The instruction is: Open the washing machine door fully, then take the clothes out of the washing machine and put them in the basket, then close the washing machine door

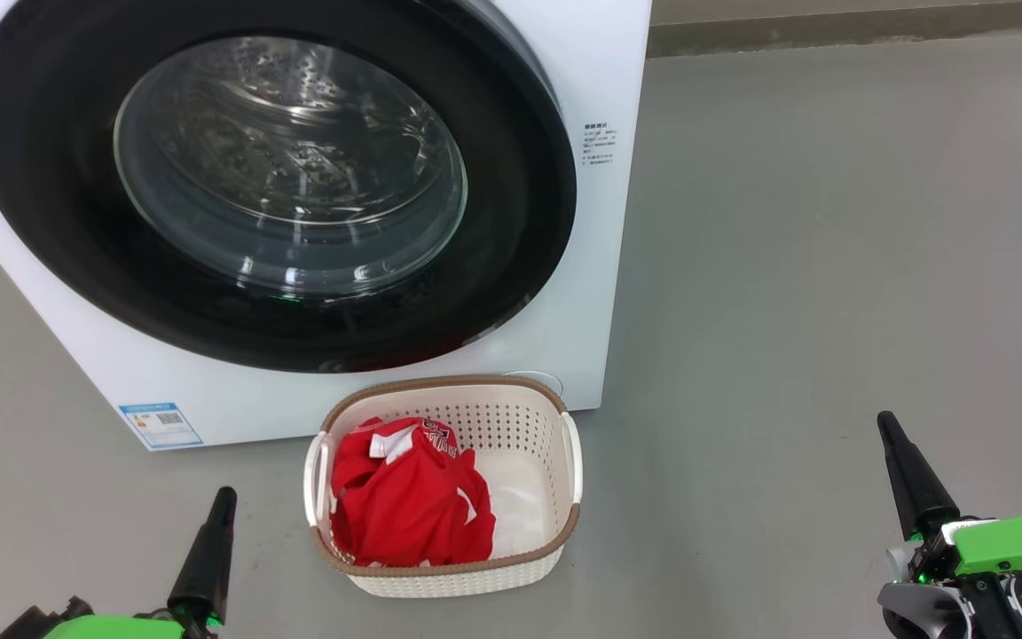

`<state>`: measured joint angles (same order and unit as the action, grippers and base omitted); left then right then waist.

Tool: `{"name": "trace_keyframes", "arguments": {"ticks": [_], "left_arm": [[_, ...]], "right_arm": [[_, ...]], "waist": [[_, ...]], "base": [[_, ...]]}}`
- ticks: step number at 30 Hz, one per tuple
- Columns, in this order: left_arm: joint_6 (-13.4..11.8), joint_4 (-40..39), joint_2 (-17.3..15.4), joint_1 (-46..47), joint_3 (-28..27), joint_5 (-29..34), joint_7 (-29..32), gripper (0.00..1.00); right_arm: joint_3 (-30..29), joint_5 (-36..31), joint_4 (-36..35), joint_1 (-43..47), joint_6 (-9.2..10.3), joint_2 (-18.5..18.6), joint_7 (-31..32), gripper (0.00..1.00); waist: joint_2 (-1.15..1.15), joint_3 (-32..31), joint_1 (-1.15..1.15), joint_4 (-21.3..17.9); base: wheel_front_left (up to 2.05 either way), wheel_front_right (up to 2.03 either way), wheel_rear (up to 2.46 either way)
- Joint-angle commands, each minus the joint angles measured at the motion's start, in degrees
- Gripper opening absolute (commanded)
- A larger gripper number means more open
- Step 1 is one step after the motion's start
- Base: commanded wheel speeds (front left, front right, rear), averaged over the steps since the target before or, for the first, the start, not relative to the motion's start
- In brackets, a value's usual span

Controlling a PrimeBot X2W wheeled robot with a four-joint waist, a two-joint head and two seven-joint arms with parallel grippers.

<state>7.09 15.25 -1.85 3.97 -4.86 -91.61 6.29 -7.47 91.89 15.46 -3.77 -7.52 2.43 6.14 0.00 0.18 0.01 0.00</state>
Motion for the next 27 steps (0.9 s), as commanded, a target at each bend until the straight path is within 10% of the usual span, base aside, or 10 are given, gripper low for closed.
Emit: {"name": "trace_keyframes", "arguments": {"ticks": [1, 27], "left_arm": [[0.40, -1.19, -1.03, 2.22, -1.68, -0.54, 0.21, 0.00], [0.40, -1.20, -1.03, 2.22, -1.67, -0.55, 0.21, 0.00]], "right_arm": [[0.88, 0.23, -1.44, -2.42, 0.03, 0.45, 0.40, 0.00], [0.90, 0.24, -1.44, -2.42, 0.03, 0.44, 0.39, 0.00]], "waist": [[0.00, 0.00, 0.00, 0.00], [0.00, 0.00, 0.00, 0.00]], "base": [[0.00, 0.00, 0.00], [0.00, 0.00, 0.00]]}}
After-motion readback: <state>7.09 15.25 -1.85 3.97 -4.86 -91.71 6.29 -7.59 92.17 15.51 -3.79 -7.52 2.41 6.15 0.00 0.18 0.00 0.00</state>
